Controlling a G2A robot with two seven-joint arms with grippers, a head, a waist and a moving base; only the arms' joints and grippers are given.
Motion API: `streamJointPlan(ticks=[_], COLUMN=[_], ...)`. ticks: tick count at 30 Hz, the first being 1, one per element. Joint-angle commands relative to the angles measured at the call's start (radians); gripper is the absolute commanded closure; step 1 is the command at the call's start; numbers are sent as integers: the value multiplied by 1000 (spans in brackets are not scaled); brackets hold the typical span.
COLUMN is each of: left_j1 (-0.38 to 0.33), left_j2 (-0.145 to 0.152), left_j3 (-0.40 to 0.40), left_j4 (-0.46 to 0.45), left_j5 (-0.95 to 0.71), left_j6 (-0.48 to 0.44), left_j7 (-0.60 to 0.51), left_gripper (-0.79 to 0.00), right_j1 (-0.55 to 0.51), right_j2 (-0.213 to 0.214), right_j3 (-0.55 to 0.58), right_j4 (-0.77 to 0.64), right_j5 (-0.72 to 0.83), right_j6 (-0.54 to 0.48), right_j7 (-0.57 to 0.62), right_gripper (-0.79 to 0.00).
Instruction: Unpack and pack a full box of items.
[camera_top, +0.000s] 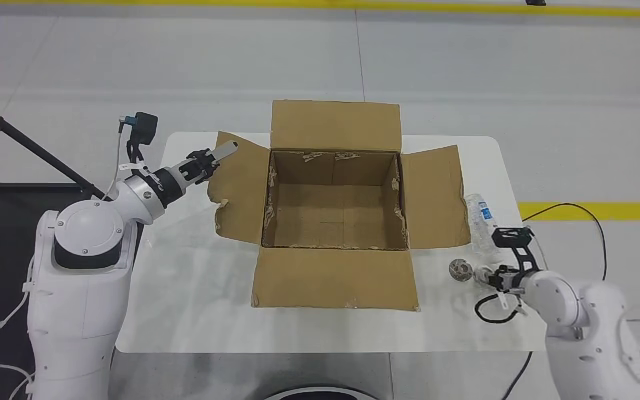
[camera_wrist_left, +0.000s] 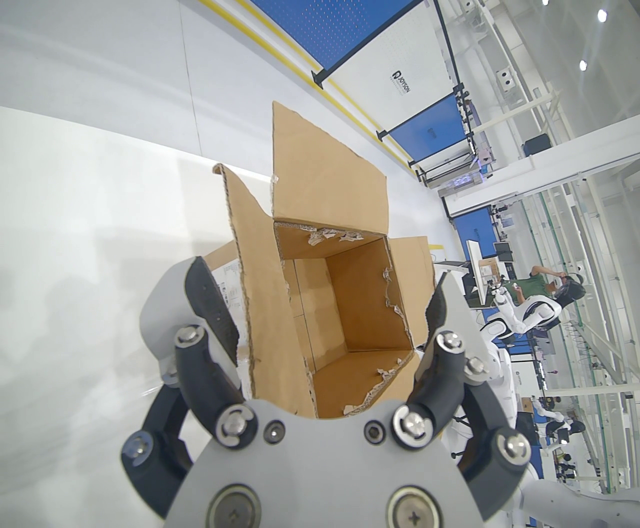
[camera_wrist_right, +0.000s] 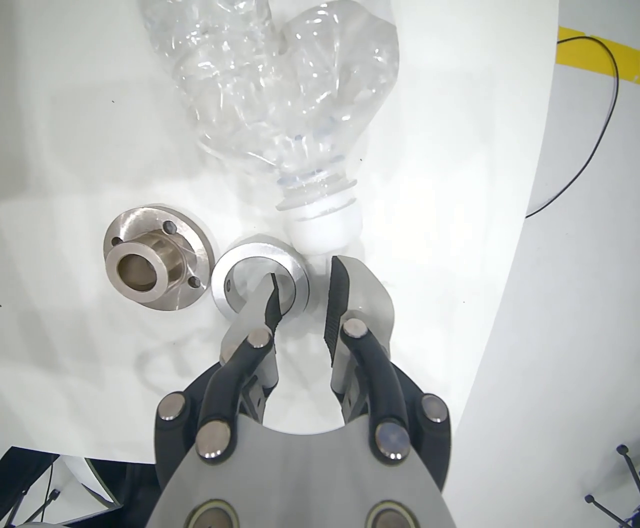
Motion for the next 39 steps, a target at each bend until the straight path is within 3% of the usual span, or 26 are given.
streamJointPlan(ticks=[1,7,9,11,12,18,29,34,39], left_j1=[0,0,0,0,0,0,0,0,0], left_j2=[0,0,0,0,0,0,0,0,0], left_j3=[0,0,0,0,0,0,0,0,0], left_j4=[0,0,0,0,0,0,0,0,0], left_j5=[0,0,0,0,0,0,0,0,0], left_j6=[0,0,0,0,0,0,0,0,0], left_j7=[0,0,0,0,0,0,0,0,0], left_gripper=[-785,-785,-785,-785,-785,-785,-785,-785,-785], right_j1=[2,-10,-10,-10,-9,-6,74,150,267], right_j2=[1,7,8,9,10,16,29,29,21], right_j3=[0,15,16,16,16,72,244,134,-119], right_j4=[3,0,2,7,10,-31,-360,-489,-540], right_j5=[-2,-4,-4,-3,-2,41,275,333,297], right_j6=[-1,-10,-15,-18,-19,-9,67,112,167], right_j7=[4,21,26,28,28,11,22,-12,-62], right_gripper=[-203,-154,-117,-9,0,0,0,0,0])
